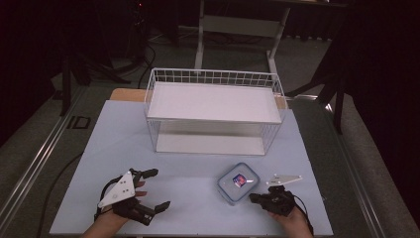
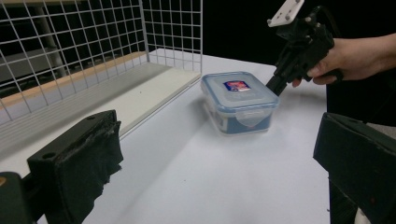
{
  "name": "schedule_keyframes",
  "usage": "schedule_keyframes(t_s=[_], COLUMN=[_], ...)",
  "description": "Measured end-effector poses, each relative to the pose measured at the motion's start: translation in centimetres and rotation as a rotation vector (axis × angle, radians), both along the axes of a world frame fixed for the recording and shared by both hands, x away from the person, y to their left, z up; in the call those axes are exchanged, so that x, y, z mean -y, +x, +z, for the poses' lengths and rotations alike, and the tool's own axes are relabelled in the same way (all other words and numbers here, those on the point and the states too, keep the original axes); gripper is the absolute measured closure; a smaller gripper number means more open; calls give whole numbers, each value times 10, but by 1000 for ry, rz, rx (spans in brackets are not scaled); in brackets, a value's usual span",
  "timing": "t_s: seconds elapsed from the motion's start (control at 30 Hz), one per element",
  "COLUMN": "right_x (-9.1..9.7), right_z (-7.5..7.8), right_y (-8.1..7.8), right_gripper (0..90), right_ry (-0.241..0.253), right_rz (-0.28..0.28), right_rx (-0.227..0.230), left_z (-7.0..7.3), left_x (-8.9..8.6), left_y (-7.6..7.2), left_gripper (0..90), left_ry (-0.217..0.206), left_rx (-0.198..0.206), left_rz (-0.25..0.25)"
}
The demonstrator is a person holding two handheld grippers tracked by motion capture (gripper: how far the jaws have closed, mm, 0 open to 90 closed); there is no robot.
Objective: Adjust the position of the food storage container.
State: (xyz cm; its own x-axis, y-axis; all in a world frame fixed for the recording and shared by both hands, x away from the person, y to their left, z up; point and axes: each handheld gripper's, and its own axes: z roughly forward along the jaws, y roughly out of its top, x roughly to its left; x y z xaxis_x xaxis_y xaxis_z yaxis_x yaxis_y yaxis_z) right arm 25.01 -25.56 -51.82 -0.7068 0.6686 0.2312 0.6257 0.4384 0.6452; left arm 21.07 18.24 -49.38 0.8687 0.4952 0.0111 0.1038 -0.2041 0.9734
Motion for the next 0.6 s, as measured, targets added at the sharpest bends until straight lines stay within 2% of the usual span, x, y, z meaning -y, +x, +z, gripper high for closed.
schedule_keyframes(t_s=[0.13,0.23,0.37,0.6], right_x=[-23,-37,-54,-73], right_z=[-2,-4,-6,-9], right_y=[0,3,8,20], right_gripper=[900,900,900,900], right_ry=[-25,-19,-34,-21], right_rz=[68,89,118,141], right_rx=[29,49,75,87], left_z=[0,0,0,0], left_x=[-1,-1,-1,-1], left_y=[0,0,0,0], left_gripper=[18,18,18,18], left_ry=[-3,-3,-5,-2], left_rx=[0,1,1,-2], left_rz=[0,-1,-2,-4])
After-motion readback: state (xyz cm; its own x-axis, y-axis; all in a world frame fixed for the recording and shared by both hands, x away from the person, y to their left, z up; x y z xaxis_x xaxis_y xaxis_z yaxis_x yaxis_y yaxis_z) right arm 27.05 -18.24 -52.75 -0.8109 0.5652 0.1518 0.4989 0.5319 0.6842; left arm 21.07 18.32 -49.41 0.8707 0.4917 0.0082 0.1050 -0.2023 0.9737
